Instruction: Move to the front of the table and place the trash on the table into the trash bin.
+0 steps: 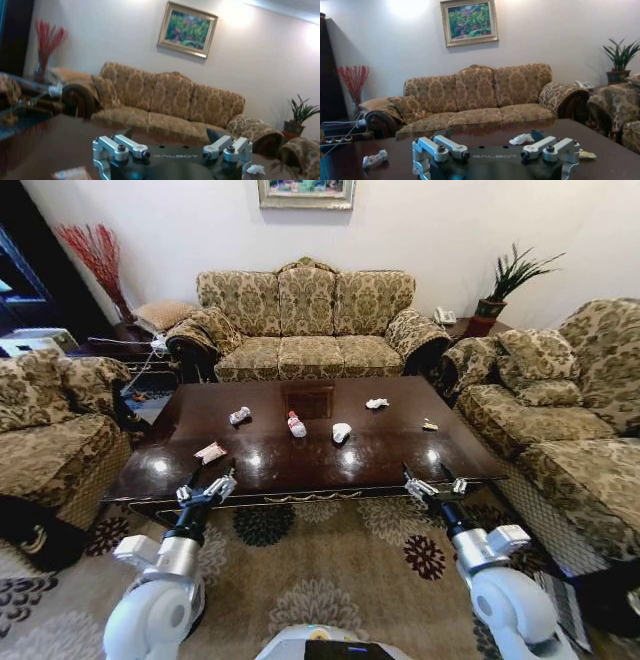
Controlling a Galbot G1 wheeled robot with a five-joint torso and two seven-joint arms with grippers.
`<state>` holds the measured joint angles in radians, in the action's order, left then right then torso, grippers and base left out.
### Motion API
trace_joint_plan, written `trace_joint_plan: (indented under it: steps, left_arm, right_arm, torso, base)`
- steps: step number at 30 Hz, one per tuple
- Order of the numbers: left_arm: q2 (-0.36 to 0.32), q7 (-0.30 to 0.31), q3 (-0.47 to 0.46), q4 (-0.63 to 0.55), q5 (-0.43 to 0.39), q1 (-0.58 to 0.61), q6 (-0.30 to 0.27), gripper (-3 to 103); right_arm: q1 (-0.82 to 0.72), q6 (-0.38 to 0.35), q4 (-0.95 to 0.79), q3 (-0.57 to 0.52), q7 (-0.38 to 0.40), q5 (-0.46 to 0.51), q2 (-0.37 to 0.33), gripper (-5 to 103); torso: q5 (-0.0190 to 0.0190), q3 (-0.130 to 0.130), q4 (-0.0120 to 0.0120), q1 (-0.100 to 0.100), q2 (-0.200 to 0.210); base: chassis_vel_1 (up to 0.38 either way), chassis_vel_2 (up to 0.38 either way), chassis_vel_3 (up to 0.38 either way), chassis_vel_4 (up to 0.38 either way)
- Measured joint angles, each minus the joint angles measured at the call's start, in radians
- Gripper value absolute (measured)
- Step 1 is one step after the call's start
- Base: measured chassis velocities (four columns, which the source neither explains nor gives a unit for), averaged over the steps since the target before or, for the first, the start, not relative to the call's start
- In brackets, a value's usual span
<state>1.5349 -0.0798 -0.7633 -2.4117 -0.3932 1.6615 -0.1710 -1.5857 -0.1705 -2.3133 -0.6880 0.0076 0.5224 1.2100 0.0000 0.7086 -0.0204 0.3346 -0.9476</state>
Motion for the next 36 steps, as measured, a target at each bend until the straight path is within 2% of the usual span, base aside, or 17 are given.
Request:
trace_joint_plan:
  steps: [3,13,15,16,17,19,23,30,36]
  left_arm:
    - [0.009,-0.003,0.004,0.017,0.041,-0.006,0.043,99]
    - [0.007,-0.01,-0.003,0.016,0.052,0.007,0.057,99]
    - [0.004,-0.018,-0.006,0.017,-0.068,0.005,-0.019,99]
    - [0.003,-0.002,-0.011,0.016,-0.146,0.001,-0.076,99]
    - [0.003,-0.002,-0.011,0.016,-0.146,0.001,-0.076,99]
    - [0.003,0.026,-0.038,0.011,-0.208,0.003,-0.134,99]
    - [0.004,0.024,-0.065,0.012,-0.198,0.027,-0.131,99]
    - [0.055,0.051,-0.049,0.038,-0.164,0.028,-0.128,98]
    - [0.025,0.078,-0.076,0.036,-0.209,0.022,-0.14,96]
  right_arm:
    - [-0.019,0.0,-0.005,-0.021,-0.003,0.007,0.003,100]
    - [-0.009,0.008,0.018,-0.042,0.024,0.033,-0.001,100]
    - [-0.006,0.029,0.032,-0.045,0.014,0.033,-0.001,100]
    - [0.0,0.037,0.038,-0.05,0.013,0.034,0.0,100]
    - [0.0,0.037,0.038,-0.05,0.013,0.034,0.0,100]
    - [0.011,0.053,0.063,-0.07,0.012,0.054,-0.003,100]
    - [0.023,0.059,0.118,-0.089,0.001,0.065,-0.025,100]
    - [0.024,0.081,0.11,-0.059,-0.049,-0.015,-0.026,100]
    - [0.014,0.093,0.114,-0.074,-0.057,-0.026,-0.031,100]
  torso:
    - [0.0,0.0,0.0001,0.0,0.0]
    - [0.0001,0.0,0.0,0.0,0.0]
    - [0.0,0.0,0.0001,0.0,0.0]
    - [0.0,0.0,0.0001,0.0,0.0]
    - [0.0,0.0,0.0001,0.0,0.0]
    - [0.0,0.0,0.0001,0.0,0.0]
    - [0.0004,0.0,0.0,0.0,0.0]
    - [-0.0002,0.0,0.0,0.0,0.0]
    - [0.0001,0.0,0.0002,0.0,0.0]
  base:
    - [0.0,0.0,0.0,0.0]
    - [0.0,0.0,0.0,0.0]
    - [0.0,0.0,0.0,0.0]
    - [0.0,0.0,0.0,0.0]
    - [0.0,0.0,0.0,0.0]
    - [0.0,0.0,0.0,0.0]
    - [0.0,0.0,0.0,0.0]
    - [0.0,0.0,0.0,0.0]
    - [0.022,0.009,-0.035,-0.009]
